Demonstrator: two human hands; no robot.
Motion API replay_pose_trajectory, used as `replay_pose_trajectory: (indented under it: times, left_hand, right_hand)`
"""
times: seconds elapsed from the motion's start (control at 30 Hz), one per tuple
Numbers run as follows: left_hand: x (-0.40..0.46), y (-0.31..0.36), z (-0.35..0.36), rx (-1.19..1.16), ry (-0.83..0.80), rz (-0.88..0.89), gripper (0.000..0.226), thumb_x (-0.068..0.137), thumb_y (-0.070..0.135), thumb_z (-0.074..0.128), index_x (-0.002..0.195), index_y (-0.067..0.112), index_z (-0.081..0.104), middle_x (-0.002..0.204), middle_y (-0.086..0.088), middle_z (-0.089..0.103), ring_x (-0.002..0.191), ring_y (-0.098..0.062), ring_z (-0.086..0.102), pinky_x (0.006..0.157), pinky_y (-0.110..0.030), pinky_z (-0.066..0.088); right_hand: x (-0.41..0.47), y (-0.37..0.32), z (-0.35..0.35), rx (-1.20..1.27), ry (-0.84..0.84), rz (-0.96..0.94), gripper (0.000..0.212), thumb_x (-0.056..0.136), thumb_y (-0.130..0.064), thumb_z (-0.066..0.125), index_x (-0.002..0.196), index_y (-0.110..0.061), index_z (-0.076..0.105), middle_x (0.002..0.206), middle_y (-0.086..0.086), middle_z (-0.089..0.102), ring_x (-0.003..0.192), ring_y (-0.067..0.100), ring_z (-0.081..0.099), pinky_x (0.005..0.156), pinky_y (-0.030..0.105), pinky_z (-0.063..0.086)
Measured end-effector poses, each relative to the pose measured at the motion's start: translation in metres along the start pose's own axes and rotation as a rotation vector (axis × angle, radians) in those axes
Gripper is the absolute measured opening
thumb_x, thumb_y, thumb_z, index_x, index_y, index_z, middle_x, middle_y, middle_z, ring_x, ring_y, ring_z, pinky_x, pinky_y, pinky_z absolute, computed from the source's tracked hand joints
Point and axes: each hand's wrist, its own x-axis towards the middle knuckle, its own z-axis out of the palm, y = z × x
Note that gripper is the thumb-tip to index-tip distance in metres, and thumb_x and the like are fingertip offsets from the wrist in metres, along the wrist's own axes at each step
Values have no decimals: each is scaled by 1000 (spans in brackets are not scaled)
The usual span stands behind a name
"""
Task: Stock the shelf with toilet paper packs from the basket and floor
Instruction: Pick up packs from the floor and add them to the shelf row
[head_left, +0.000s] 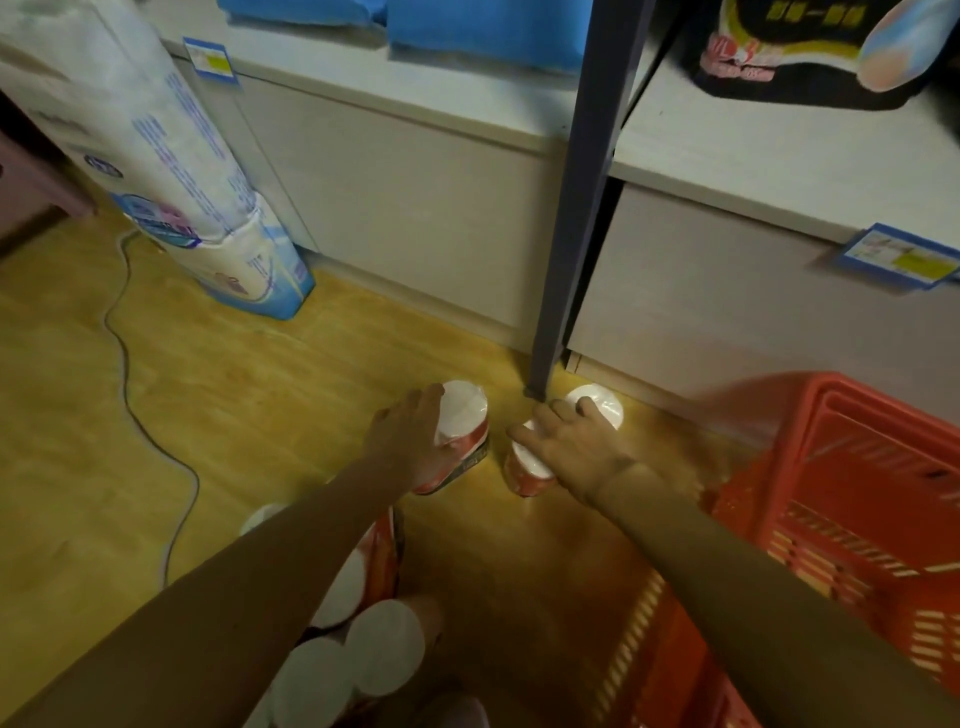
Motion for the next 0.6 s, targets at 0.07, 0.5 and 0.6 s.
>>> replay_pose_trajectory:
  times: [0.07,0.5,0.6]
  left_hand:
    - [2,-2,3,99,20,-1,79,79,59,64,138,19,31,129,-4,54,115,-26,55,97,-40,41]
    - [-1,9,-22,107,-10,99,73,85,44,61,142,18,24,121,-12,61,108,-31,61,93,-39,46]
    - [-14,20,-57,37,-26,79,69,87,41,60,144,21,26,119,-14,59,107,-32,60,86,-39,48]
  right_hand:
    - [-1,-1,0,-3,1,8,70,89,-29,64,146,-30,25,143,14,39,132,34,36,107,47,28]
    - [-44,25,-20,304,47,311,87,72,-61,67,144,-39,23,129,10,44,118,33,46,101,44,27]
    - [-60,30,-53,405,29,341,89,71,-53,72,145,-36,26,130,13,41,118,38,48,110,49,24]
